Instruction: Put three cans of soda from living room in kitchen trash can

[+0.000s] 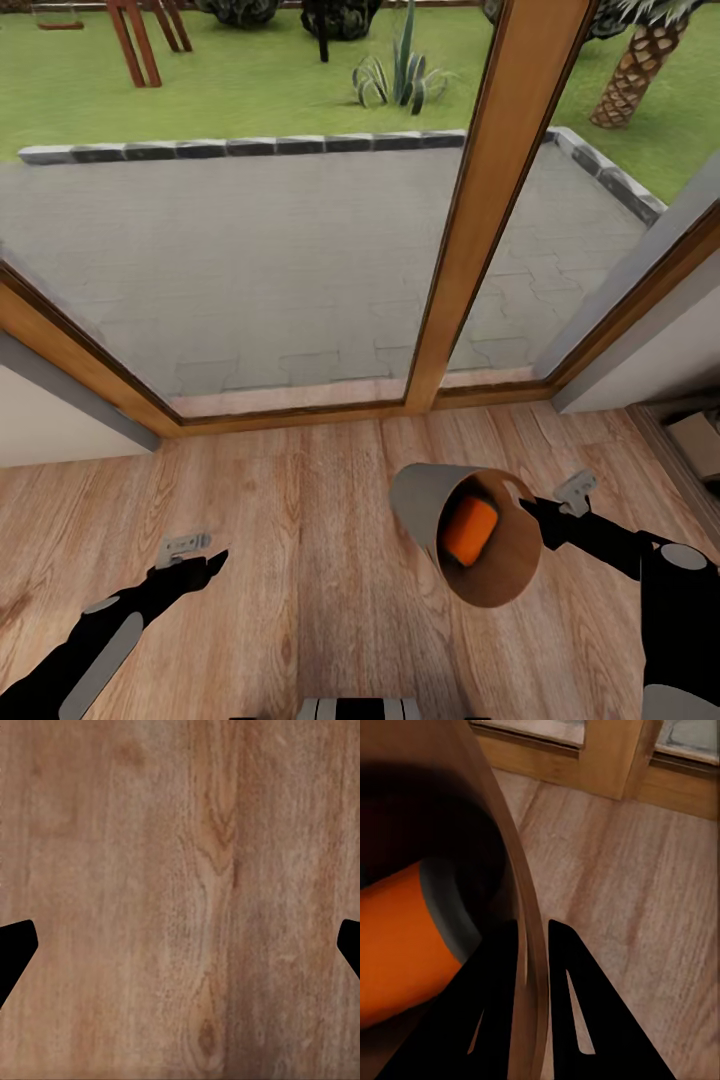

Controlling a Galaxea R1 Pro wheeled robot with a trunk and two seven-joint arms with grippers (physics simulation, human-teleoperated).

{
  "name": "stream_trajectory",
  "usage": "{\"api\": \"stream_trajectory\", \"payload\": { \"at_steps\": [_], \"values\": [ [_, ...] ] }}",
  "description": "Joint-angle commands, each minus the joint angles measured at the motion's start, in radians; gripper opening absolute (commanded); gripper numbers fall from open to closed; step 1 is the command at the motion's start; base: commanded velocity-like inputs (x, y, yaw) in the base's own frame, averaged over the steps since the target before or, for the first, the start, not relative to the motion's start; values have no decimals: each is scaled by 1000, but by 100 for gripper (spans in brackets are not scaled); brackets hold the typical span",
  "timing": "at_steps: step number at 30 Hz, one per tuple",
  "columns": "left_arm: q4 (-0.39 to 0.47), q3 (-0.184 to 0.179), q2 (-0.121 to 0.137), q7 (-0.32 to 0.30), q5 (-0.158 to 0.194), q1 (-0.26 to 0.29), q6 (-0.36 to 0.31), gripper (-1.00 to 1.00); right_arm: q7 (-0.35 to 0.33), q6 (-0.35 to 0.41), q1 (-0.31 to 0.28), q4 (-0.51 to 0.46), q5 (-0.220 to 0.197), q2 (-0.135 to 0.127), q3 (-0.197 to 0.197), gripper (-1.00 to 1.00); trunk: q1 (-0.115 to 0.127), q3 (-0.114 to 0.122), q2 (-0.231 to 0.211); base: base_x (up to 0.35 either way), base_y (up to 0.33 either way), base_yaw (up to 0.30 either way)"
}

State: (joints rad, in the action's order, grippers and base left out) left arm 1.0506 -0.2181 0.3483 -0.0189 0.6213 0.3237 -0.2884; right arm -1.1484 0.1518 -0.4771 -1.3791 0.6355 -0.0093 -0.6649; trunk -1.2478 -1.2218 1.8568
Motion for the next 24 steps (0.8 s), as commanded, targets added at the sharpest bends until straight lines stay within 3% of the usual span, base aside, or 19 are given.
{"api": "stream_trajectory", "payload": {
  "at_steps": [1,6,7,12,14,16,19,20,21,22,24],
  "values": [
    [-1,0,0,0,0,0,0,100,-3,6,-1,0,-4,0,1,-100,0,0,0,0,0,0],
    [-11,0,0,0,0,0,0,100,4,62,-1,-6,6,0,12,-100,0,0,0,0,0,0],
    [-18,0,0,0,0,0,0,100,4,141,-1,-18,9,-1,21,-100,0,0,0,0,0,0],
    [-25,0,0,0,0,0,0,100,1,272,-4,-41,15,-15,38,-100,0,0,0,0,0,0],
    [-25,0,0,0,0,0,0,100,-1,295,-9,-43,27,-19,41,-100,0,0,0,0,0,0],
    [-26,0,0,0,0,0,0,100,-19,389,-47,-45,82,-45,56,-100,0,0,0,0,0,0],
    [-26,0,-1,-1,0,0,0,100,-86,501,-108,-43,148,-101,132,-100,0,0,0,0,0,0],
    [-26,0,-2,-2,0,0,0,100,-151,590,-156,-37,193,-152,215,-100,0,0,0,0,0,0],
    [-26,0,-2,-3,0,0,0,100,-170,624,-172,-35,209,-167,244,-100,0,0,0,0,0,0],
    [-26,0,-3,-3,0,0,0,100,-199,690,-202,-26,240,-190,303,-100,0,0,0,0,0,0],
    [-26,0,-3,-4,0,0,0,100,-225,760,-242,6,285,-213,381,-100,0,0,0,0,0,0]
  ]
}}
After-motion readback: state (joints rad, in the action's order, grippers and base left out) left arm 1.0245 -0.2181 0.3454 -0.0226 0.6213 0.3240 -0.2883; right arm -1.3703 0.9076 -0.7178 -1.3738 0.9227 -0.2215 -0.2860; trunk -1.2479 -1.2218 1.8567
